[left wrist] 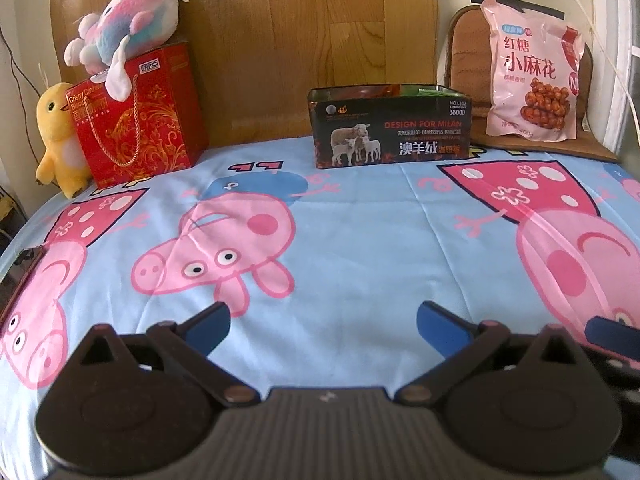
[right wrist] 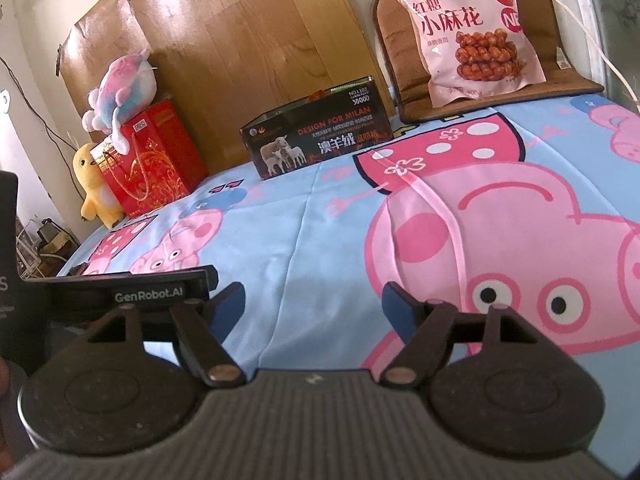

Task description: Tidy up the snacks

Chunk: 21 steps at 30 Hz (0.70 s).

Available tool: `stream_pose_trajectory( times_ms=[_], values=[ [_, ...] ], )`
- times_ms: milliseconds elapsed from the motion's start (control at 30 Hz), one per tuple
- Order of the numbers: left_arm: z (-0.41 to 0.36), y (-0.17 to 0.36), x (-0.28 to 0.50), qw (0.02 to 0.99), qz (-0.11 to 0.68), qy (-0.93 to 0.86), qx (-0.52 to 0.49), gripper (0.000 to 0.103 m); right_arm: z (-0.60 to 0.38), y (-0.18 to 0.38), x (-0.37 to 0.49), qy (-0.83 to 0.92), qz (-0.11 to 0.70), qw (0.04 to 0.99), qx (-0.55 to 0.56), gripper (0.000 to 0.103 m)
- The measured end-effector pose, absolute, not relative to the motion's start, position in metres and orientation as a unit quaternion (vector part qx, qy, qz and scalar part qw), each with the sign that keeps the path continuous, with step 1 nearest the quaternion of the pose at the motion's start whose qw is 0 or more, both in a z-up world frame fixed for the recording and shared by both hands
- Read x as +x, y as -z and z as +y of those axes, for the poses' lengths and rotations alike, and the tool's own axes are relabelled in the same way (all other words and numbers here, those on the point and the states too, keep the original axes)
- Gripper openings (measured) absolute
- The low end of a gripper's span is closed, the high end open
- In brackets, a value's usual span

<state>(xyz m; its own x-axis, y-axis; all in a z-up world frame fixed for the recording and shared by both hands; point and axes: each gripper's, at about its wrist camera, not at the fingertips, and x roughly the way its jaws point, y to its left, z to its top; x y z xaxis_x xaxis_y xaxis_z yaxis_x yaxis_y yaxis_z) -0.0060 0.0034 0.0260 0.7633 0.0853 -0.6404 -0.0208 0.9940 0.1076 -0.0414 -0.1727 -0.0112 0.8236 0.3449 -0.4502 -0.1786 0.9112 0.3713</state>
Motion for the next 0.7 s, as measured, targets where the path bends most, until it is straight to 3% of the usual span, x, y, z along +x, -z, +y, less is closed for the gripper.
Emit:
stream_pose_trajectory(
  times_ms=[700],
  values=[
    [0.0005, -0.0255, -0.0081, 0.940, 0.335, -0.027, 0.056, 0.103, -0.1745, 0.0119, -0.0414, -0.136, 0.262, 0.941, 0.166, 0.078]
  ],
)
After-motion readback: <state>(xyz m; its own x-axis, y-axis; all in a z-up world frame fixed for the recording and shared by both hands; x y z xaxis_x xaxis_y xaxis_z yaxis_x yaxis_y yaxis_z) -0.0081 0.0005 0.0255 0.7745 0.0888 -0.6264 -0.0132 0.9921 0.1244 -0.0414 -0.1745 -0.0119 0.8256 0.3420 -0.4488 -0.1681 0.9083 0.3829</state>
